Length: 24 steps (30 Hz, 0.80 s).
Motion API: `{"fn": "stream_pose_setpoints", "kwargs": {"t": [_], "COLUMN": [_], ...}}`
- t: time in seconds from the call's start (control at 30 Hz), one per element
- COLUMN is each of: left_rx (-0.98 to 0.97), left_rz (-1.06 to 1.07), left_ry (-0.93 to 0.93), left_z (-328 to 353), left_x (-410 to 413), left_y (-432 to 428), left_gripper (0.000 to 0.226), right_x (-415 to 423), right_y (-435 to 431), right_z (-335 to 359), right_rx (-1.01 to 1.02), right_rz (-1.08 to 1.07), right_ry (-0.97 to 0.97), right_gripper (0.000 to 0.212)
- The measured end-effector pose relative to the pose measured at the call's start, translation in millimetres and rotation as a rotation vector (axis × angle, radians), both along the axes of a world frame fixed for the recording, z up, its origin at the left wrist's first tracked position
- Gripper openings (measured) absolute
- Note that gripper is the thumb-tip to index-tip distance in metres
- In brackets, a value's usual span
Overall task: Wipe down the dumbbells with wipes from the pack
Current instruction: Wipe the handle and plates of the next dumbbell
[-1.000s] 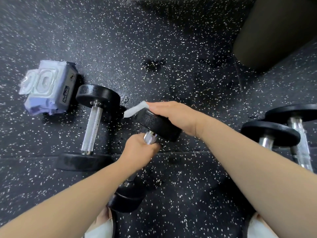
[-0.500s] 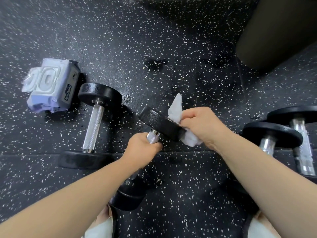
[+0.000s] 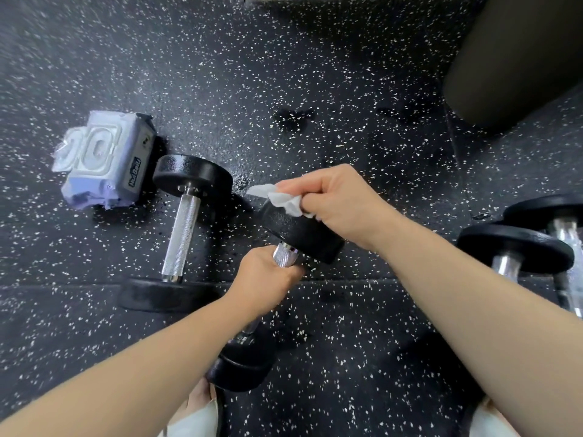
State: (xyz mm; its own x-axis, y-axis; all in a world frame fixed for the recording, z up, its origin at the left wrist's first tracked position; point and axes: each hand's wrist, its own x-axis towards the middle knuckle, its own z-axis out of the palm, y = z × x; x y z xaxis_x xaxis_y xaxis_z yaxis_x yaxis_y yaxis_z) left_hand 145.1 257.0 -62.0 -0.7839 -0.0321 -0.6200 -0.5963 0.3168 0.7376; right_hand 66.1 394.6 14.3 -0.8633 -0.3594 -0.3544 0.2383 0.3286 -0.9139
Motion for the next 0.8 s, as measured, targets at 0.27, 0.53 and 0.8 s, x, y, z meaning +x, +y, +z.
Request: {"fn": "stream_pose_setpoints", "kwargs": {"t": [0.27, 0.53, 0.8], "left_rx": [-0.022, 0.015, 0.112], "left_rz": [0.025, 0.004, 0.078], "left_ry": [-0.004, 0.026, 0.085], "left_z": [-3.8, -3.4, 14.7], "left_x": [-2.1, 1.4, 13.5], "left_y": [0.8, 3.3, 0.5], "left_gripper": [0.011, 0.037, 0.041], "right_x": [-3.1, 21.4, 40.0], "right_y": [13.0, 48.9, 15.0], "right_z": [-27.1, -11.6, 20.3], "right_rx": [0.110, 0.094, 0.220], "right_rz": [0.078, 0.055, 0.033], "right_ry": [-0.135, -0.193, 0.089], "right_gripper": [0.045, 0.036, 0.041]}}
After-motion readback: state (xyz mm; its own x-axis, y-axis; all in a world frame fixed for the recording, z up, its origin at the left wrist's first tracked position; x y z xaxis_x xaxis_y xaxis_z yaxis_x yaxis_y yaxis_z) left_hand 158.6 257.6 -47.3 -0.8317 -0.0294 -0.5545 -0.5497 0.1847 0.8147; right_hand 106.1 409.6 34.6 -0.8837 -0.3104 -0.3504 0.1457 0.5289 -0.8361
